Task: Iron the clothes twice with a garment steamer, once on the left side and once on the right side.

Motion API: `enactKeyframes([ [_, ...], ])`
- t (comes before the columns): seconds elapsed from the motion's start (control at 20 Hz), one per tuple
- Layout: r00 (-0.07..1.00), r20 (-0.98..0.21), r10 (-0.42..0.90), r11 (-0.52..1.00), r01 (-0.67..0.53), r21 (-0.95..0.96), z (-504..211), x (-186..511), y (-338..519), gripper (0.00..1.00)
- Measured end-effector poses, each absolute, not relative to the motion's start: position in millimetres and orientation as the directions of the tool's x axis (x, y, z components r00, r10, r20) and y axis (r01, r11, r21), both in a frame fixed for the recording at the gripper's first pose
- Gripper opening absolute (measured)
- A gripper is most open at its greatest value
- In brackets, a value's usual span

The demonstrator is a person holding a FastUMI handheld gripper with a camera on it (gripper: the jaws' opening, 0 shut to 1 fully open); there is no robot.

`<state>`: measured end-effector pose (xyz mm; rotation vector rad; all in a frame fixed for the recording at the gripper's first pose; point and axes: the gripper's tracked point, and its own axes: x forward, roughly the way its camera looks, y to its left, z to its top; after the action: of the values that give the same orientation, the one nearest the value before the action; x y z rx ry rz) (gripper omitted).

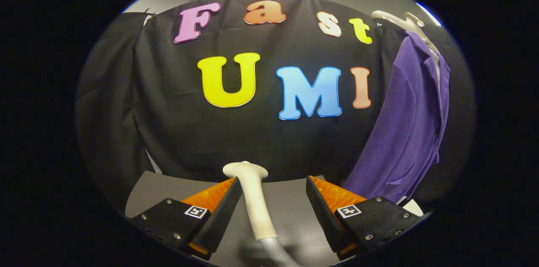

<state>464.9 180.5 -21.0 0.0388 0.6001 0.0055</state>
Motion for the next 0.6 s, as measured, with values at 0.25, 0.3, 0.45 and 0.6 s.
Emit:
enactKeyframes([
  [0.25, 0.742, -0.666, 0.075, 0.995, -0.016, 0.094, -61.0, 484.9, 203.8, 0.95],
  [0.3, 0.724, -0.684, 0.088, 0.994, -0.021, 0.106, -68.0, 486.4, 207.1, 0.95],
  [0.45, 0.665, -0.738, 0.118, 0.989, -0.010, 0.150, -86.3, 489.2, 213.1, 0.95],
  [0.6, 0.623, -0.773, 0.119, 0.987, 0.010, 0.160, -103.1, 494.5, 214.7, 0.94],
])
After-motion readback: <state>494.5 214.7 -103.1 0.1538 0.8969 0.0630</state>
